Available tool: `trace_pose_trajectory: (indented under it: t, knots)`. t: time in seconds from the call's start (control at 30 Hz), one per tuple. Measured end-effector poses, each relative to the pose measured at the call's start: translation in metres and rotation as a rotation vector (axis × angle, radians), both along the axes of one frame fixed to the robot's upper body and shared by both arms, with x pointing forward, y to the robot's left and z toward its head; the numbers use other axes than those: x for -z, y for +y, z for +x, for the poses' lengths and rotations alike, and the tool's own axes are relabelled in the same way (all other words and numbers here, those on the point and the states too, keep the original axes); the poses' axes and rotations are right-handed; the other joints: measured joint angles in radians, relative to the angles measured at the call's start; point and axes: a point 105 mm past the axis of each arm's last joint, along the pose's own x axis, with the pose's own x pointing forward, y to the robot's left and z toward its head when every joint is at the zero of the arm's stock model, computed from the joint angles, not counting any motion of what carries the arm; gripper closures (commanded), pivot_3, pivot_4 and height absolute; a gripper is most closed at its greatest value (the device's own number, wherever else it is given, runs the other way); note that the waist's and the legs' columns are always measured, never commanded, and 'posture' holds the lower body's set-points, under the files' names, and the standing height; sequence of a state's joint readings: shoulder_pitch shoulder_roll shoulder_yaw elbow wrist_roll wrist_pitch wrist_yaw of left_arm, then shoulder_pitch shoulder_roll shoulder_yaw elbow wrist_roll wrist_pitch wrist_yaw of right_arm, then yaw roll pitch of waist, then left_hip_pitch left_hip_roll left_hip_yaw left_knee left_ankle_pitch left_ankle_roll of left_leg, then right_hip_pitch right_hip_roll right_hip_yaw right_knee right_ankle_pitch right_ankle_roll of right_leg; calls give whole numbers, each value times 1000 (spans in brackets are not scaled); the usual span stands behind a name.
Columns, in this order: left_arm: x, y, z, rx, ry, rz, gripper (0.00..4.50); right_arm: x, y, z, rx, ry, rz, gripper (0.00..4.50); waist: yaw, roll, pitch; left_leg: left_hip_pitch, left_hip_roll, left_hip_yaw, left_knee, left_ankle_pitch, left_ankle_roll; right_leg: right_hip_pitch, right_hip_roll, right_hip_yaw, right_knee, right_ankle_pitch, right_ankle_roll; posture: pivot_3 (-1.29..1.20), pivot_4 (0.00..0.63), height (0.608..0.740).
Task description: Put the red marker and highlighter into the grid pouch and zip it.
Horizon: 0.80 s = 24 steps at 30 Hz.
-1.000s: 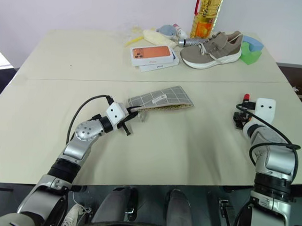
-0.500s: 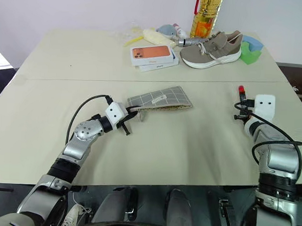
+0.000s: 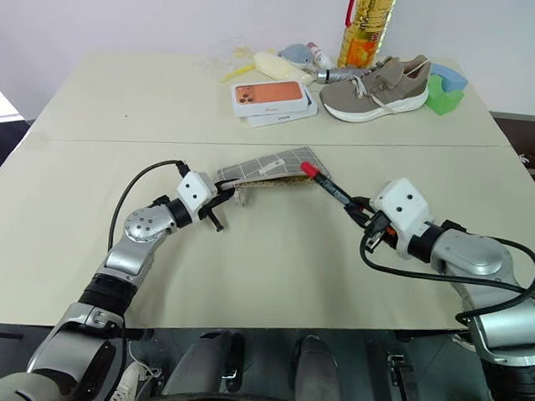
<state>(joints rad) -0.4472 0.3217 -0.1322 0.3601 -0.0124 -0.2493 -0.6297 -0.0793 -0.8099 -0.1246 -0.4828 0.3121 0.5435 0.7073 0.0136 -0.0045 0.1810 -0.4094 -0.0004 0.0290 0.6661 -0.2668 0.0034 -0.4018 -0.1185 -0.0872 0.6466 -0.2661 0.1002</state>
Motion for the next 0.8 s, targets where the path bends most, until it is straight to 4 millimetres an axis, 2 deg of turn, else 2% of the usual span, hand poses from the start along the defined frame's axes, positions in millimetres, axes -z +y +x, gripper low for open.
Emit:
trace_pose_trajectory:
  t: [0.23,0.47,0.6,0.73,0.8]
  knots:
    - [0,-3,0,5,0,-6,4500,12,-3,5,11,31,-49,4120,1,0,0,0,0,0,0,0,0,0,0,0,0,0,0,0,150,740]
    - [0,-5,-3,27,-2,0,4500,11,-10,10,30,14,-97,4120,1,0,0,0,0,0,0,0,0,0,0,0,0,0,0,0,150,740]
    - [0,-11,-7,75,-12,21,4500,13,-12,10,13,14,-182,4120,1,0,0,0,0,0,0,0,0,0,0,0,0,0,0,0,150,740]
    - [2,-19,-15,147,-35,73,4500,11,-4,14,-26,-10,-253,4120,0,0,0,0,0,0,0,0,0,0,0,0,0,0,0,0,150,740]
    - [1,-24,-18,181,-51,92,4500,9,7,17,-75,-30,-318,4120,-2,0,0,0,0,0,0,0,0,0,0,0,0,0,0,0,150,740]
